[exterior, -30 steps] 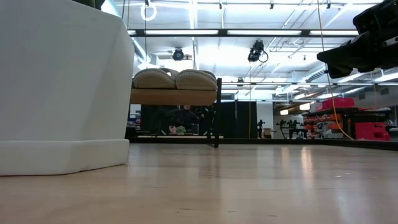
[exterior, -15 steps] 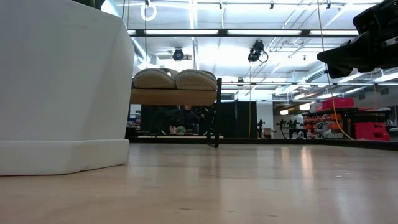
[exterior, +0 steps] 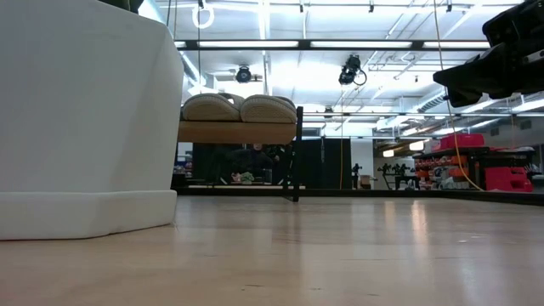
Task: Pick and place slides into the shelf
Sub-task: Return to Home Position
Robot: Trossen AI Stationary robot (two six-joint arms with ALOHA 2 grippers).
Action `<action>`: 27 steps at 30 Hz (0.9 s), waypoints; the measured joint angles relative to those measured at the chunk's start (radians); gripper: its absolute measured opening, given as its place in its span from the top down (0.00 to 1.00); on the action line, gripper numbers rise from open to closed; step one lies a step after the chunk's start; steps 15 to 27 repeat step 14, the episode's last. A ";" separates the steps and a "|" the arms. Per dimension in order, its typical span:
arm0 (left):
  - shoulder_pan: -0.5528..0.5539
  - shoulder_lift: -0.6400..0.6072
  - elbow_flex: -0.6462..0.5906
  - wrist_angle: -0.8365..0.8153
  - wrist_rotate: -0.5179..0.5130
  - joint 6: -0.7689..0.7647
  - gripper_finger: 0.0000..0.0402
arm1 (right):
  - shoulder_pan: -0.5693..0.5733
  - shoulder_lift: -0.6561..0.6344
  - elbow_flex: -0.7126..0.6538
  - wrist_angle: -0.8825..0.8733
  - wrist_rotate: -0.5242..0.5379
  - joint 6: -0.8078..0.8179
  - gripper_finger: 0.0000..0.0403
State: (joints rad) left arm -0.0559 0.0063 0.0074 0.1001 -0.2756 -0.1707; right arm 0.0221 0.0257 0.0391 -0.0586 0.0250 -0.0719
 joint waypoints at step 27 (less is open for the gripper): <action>0.000 0.000 0.000 0.000 0.000 0.000 0.90 | 0.000 0.000 0.000 0.000 0.000 0.000 0.97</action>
